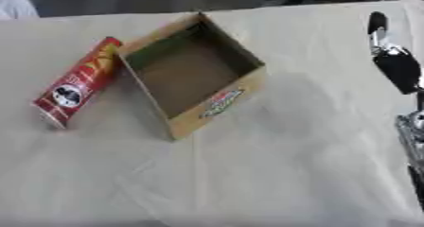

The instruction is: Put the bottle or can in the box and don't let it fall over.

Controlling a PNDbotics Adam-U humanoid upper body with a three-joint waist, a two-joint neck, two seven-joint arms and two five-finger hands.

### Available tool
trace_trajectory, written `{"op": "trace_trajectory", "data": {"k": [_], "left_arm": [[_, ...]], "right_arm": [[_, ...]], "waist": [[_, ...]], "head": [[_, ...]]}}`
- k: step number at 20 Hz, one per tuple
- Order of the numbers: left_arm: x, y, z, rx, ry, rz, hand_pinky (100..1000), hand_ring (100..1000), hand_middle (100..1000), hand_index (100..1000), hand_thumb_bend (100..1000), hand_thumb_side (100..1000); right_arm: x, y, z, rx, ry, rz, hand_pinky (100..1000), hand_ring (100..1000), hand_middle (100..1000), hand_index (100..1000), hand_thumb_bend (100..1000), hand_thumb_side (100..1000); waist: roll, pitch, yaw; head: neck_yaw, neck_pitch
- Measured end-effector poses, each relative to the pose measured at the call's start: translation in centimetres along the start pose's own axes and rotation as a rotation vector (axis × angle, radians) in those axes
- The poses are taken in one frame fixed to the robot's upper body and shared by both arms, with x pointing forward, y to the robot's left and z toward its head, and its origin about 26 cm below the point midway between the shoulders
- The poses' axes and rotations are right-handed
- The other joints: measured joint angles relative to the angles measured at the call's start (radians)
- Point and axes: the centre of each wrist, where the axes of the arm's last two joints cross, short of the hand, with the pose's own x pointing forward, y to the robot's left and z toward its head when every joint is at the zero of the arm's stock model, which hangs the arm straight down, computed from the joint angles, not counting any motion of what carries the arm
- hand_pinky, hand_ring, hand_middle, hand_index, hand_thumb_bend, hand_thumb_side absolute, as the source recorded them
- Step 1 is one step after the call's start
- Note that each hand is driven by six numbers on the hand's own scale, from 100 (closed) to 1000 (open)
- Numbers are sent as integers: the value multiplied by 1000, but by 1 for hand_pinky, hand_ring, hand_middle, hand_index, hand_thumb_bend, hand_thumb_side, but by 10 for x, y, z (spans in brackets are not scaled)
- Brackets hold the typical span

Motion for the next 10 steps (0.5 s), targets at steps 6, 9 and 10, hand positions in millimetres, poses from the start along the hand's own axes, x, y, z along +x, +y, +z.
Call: {"op": "trace_trajectory", "data": {"k": [6,9,10], "left_arm": [[1,0,0,1,-2,2,735,873,742,735,517,671],[2,0,-1,0,-5,6,735,874,744,744,532,667],[2,-1,-1,-1,-7,10,735,876,747,748,544,663]], "right_arm": [[1,2,0,11,-3,-3,855,901,829,877,441,413],[2,2,-1,10,-8,-6,856,901,829,877,443,413],[2,2,-1,10,-8,-6,856,901,829,877,444,413]], "waist": [[-3,0,0],[-3,0,0],[-3,1,0]], "head": [[1,0],[1,0],[2,0]]}}
